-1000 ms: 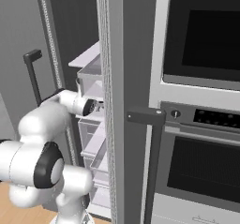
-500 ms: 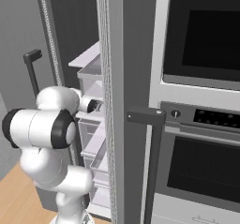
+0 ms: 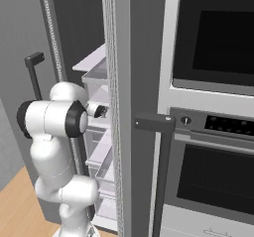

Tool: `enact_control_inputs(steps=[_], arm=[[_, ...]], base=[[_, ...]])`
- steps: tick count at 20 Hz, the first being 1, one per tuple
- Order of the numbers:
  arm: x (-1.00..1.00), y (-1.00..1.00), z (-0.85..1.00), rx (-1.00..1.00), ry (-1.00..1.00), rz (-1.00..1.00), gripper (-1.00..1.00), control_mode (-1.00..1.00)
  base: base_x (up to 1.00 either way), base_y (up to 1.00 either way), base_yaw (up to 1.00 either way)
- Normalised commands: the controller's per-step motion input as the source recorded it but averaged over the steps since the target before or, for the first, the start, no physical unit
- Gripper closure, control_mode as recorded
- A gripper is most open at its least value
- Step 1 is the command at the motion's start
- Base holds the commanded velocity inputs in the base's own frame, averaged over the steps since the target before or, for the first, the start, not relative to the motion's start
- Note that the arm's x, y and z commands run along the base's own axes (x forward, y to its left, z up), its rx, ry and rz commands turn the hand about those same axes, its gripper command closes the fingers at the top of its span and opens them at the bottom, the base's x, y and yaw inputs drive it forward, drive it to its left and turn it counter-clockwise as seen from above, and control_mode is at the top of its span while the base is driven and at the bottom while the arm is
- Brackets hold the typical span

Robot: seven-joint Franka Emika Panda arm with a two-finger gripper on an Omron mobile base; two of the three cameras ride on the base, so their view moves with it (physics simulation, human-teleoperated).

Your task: Place one bell pepper and one fish in each tupperware on the nearby counter, to pack two identical lunches.

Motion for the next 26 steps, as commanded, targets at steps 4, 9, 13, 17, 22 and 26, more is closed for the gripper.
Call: enact_control_inputs(steps=[4, 9, 13, 17, 22, 26], arm=[[0.39, 0.16, -0.4, 0.0, 0.03, 0.0, -1.0, -1.0], [0.46, 0.07, -0.44, 0.0, 0.0, 0.0, -1.0, -1.0], [0.54, 0.02, -0.38, 0.0, 0.0, 0.0, -1.0, -1.0], [0.25, 0.0, -0.37, 0.0, 0.01, 0.0, -1.0, -1.0], [-0.28, -0.23, -0.76, -0.01, 0.0, 0.0, 1.0, -1.0], [0.0, -0.06, -0.16, 0.0, -0.01, 0.0, 1.0, -1.0]], base=[[0.0, 0.0, 0.0], [0.0, 0.0, 0.0], [0.0, 0.0, 0.0], [0.0, 0.0, 0.0], [0.0, 0.0, 0.0], [0.0, 0.0, 0.0]])
